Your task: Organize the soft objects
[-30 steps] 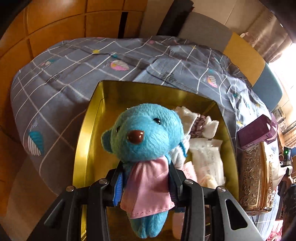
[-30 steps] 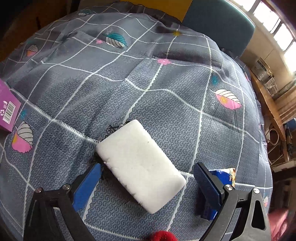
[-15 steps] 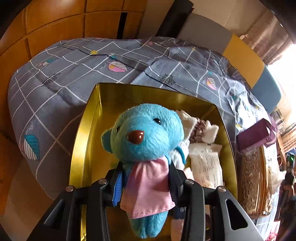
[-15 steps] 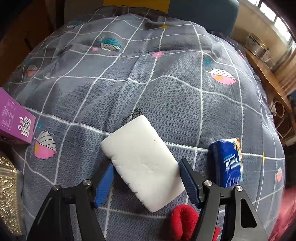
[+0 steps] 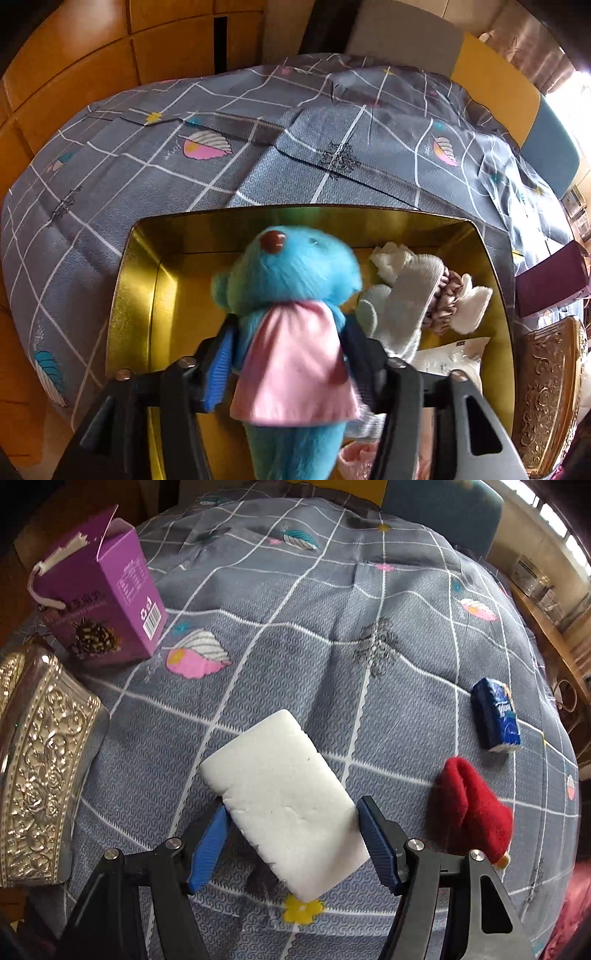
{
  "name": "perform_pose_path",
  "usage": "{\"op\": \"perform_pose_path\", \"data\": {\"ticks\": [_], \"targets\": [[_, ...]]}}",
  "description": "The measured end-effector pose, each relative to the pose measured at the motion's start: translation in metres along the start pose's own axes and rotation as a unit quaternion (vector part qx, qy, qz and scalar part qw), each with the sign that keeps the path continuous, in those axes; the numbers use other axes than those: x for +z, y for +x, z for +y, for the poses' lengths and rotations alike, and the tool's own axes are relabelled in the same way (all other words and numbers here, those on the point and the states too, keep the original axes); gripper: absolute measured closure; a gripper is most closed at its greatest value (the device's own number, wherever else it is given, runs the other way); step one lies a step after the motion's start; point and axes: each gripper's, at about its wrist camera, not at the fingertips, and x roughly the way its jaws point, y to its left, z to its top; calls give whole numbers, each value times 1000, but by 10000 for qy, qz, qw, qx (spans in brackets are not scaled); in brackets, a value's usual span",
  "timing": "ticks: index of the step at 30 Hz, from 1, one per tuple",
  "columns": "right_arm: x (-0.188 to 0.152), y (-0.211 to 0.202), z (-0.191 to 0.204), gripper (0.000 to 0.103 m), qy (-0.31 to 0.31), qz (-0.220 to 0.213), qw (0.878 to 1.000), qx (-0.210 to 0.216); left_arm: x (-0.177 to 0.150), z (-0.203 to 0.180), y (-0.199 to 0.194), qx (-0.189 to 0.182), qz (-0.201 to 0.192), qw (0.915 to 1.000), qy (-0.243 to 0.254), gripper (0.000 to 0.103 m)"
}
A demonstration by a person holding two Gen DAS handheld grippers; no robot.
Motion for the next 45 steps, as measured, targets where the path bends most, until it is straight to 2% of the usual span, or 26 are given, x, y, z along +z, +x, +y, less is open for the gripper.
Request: {"op": "perform_pose_path", "data": {"ticks": [3,11,19,27,29,34,37,45], "targets": [[-9,9,-1,33,188,-46,9998,-58,-6,1,-11,15,-228,9997,-20,35],[-15,9,3,29,365,-278,9987,-237,-48,-5,-62,215,-915,9955,150,35],[-28,2,9,27,366,-577,9970,-374,-95,-30,-104,375,-1525,9865,469,35],[-59,-6,10,23,460,-1239,9903,-418,-116,-51,-127,285,-1666,9830,709,35],[-66,-7,6,19,434,-1383,9883,-471,-121,-55,-131,279,-1688,9825,740,35],[-73,-6,-6,8,803,-1333,9873,-332,-131,-65,-136,244,-1656,9820,881,35],[-67,-3,0,9,784,-1338,9869,-438,-135,-69,-135,198,-1612,9822,938,35],[-57,2,-11,6,865,-1271,9876,-327,-140,-75,-133,107,-1546,9830,987,35]]}}
